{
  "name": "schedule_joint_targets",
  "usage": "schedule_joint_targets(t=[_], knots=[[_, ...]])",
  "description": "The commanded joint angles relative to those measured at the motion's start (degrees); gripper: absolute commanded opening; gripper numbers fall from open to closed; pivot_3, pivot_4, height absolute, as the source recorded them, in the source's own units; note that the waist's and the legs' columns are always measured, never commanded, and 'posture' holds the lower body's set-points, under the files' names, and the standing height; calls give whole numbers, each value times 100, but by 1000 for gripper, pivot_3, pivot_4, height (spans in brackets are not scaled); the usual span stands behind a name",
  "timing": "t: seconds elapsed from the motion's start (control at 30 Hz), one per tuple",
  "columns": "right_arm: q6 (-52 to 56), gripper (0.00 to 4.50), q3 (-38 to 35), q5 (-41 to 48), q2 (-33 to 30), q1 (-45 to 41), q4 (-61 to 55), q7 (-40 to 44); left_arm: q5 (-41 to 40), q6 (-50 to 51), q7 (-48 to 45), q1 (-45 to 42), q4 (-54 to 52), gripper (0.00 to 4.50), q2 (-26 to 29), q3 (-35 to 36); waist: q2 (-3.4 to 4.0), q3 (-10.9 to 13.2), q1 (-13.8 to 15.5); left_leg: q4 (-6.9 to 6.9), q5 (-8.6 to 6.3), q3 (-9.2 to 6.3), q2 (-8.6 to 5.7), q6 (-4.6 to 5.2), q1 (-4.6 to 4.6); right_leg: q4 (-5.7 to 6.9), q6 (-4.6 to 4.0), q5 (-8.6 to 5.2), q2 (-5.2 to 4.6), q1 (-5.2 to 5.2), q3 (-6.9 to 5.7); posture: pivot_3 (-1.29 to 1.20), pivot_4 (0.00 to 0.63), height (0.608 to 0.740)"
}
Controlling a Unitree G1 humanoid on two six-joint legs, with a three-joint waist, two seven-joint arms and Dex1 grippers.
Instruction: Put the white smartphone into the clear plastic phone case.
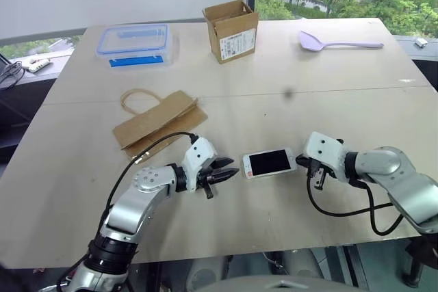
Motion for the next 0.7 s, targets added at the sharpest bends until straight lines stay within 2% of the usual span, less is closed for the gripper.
schedule_joint_targets(t=[0.03,0.27,0.5,0.6,0.7], knots=[[-70,0,-150,31,-24,-52,-173,58,24,-44,15,-28,-54,1461,55,-28,0,0,-2,0,0,1,0,0,0,0,0,0,1,0,0,0,150,740],[-221,0,185,-121,221,-266,-102,90,412,261,169,-299,5,1461,127,-472,0,0,17,1,0,7,-3,0,19,3,0,0,0,21,0,0,150,740],[-252,0,181,-131,399,-257,-107,147,415,144,108,-343,141,1461,31,-534,0,-1,14,1,0,8,1,1,57,8,3,-23,0,47,16,0,150,740],[-231,0,57,-123,313,-130,-127,154,379,23,144,-293,238,1461,-25,-419,0,-1,23,1,0,8,1,0,58,9,4,-18,0,48,17,0,150,740],[-48,0,-502,4,115,116,-52,145,304,-182,152,-77,289,1461,67,-83,0,-1,29,1,0,7,-1,0,59,9,6,-11,-3,50,17,0,150,740]])
